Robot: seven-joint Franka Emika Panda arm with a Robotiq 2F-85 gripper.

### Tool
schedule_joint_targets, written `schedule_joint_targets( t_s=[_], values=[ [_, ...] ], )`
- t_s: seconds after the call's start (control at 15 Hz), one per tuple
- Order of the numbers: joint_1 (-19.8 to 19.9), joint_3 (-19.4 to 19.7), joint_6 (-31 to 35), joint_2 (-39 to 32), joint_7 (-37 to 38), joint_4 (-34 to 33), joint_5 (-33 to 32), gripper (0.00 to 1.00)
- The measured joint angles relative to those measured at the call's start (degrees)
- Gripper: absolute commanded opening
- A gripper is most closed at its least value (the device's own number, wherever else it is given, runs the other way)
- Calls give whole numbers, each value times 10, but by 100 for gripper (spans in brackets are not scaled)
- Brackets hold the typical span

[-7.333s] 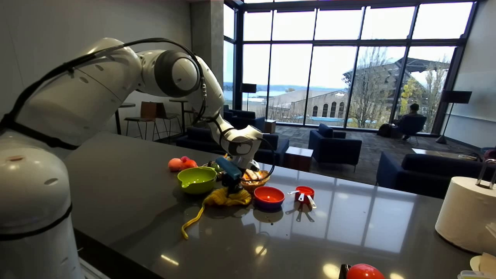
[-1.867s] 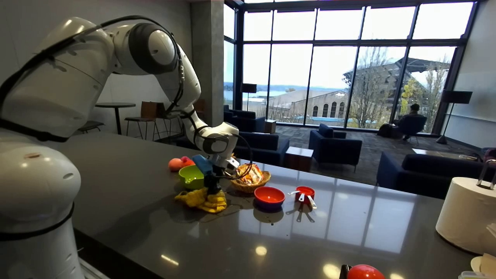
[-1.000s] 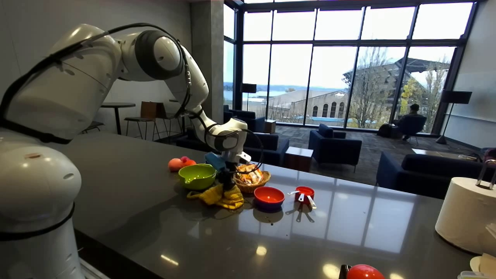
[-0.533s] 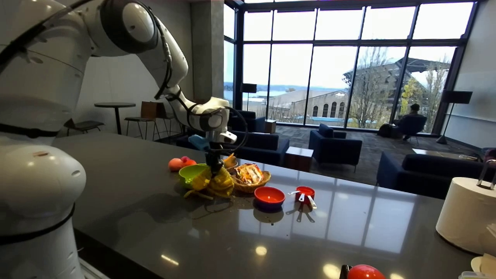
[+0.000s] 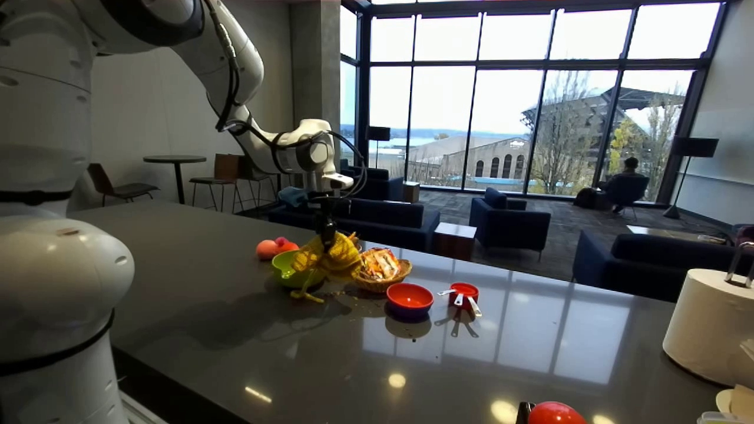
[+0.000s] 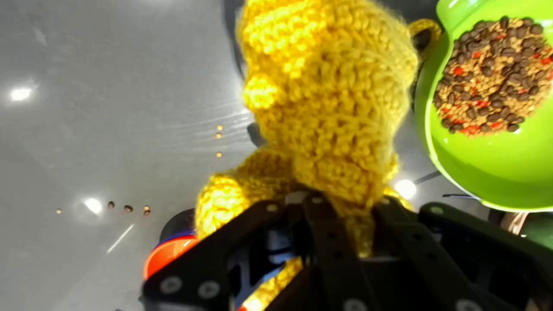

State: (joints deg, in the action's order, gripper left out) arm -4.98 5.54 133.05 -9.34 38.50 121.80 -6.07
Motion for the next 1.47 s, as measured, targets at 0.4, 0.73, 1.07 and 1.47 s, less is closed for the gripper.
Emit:
schedule_joint_targets(
  t_s=[0.4,0.73,1.07,1.47],
  values=[
    [24,19,-25,-50,49,-100,-86,4],
    [38,12,-28,-92,-15,-171,-12,4],
    [40,6,-48,-93,-49,-175,31,4],
    [41,-1,-110,-97,-59,-182,75,4]
  ],
)
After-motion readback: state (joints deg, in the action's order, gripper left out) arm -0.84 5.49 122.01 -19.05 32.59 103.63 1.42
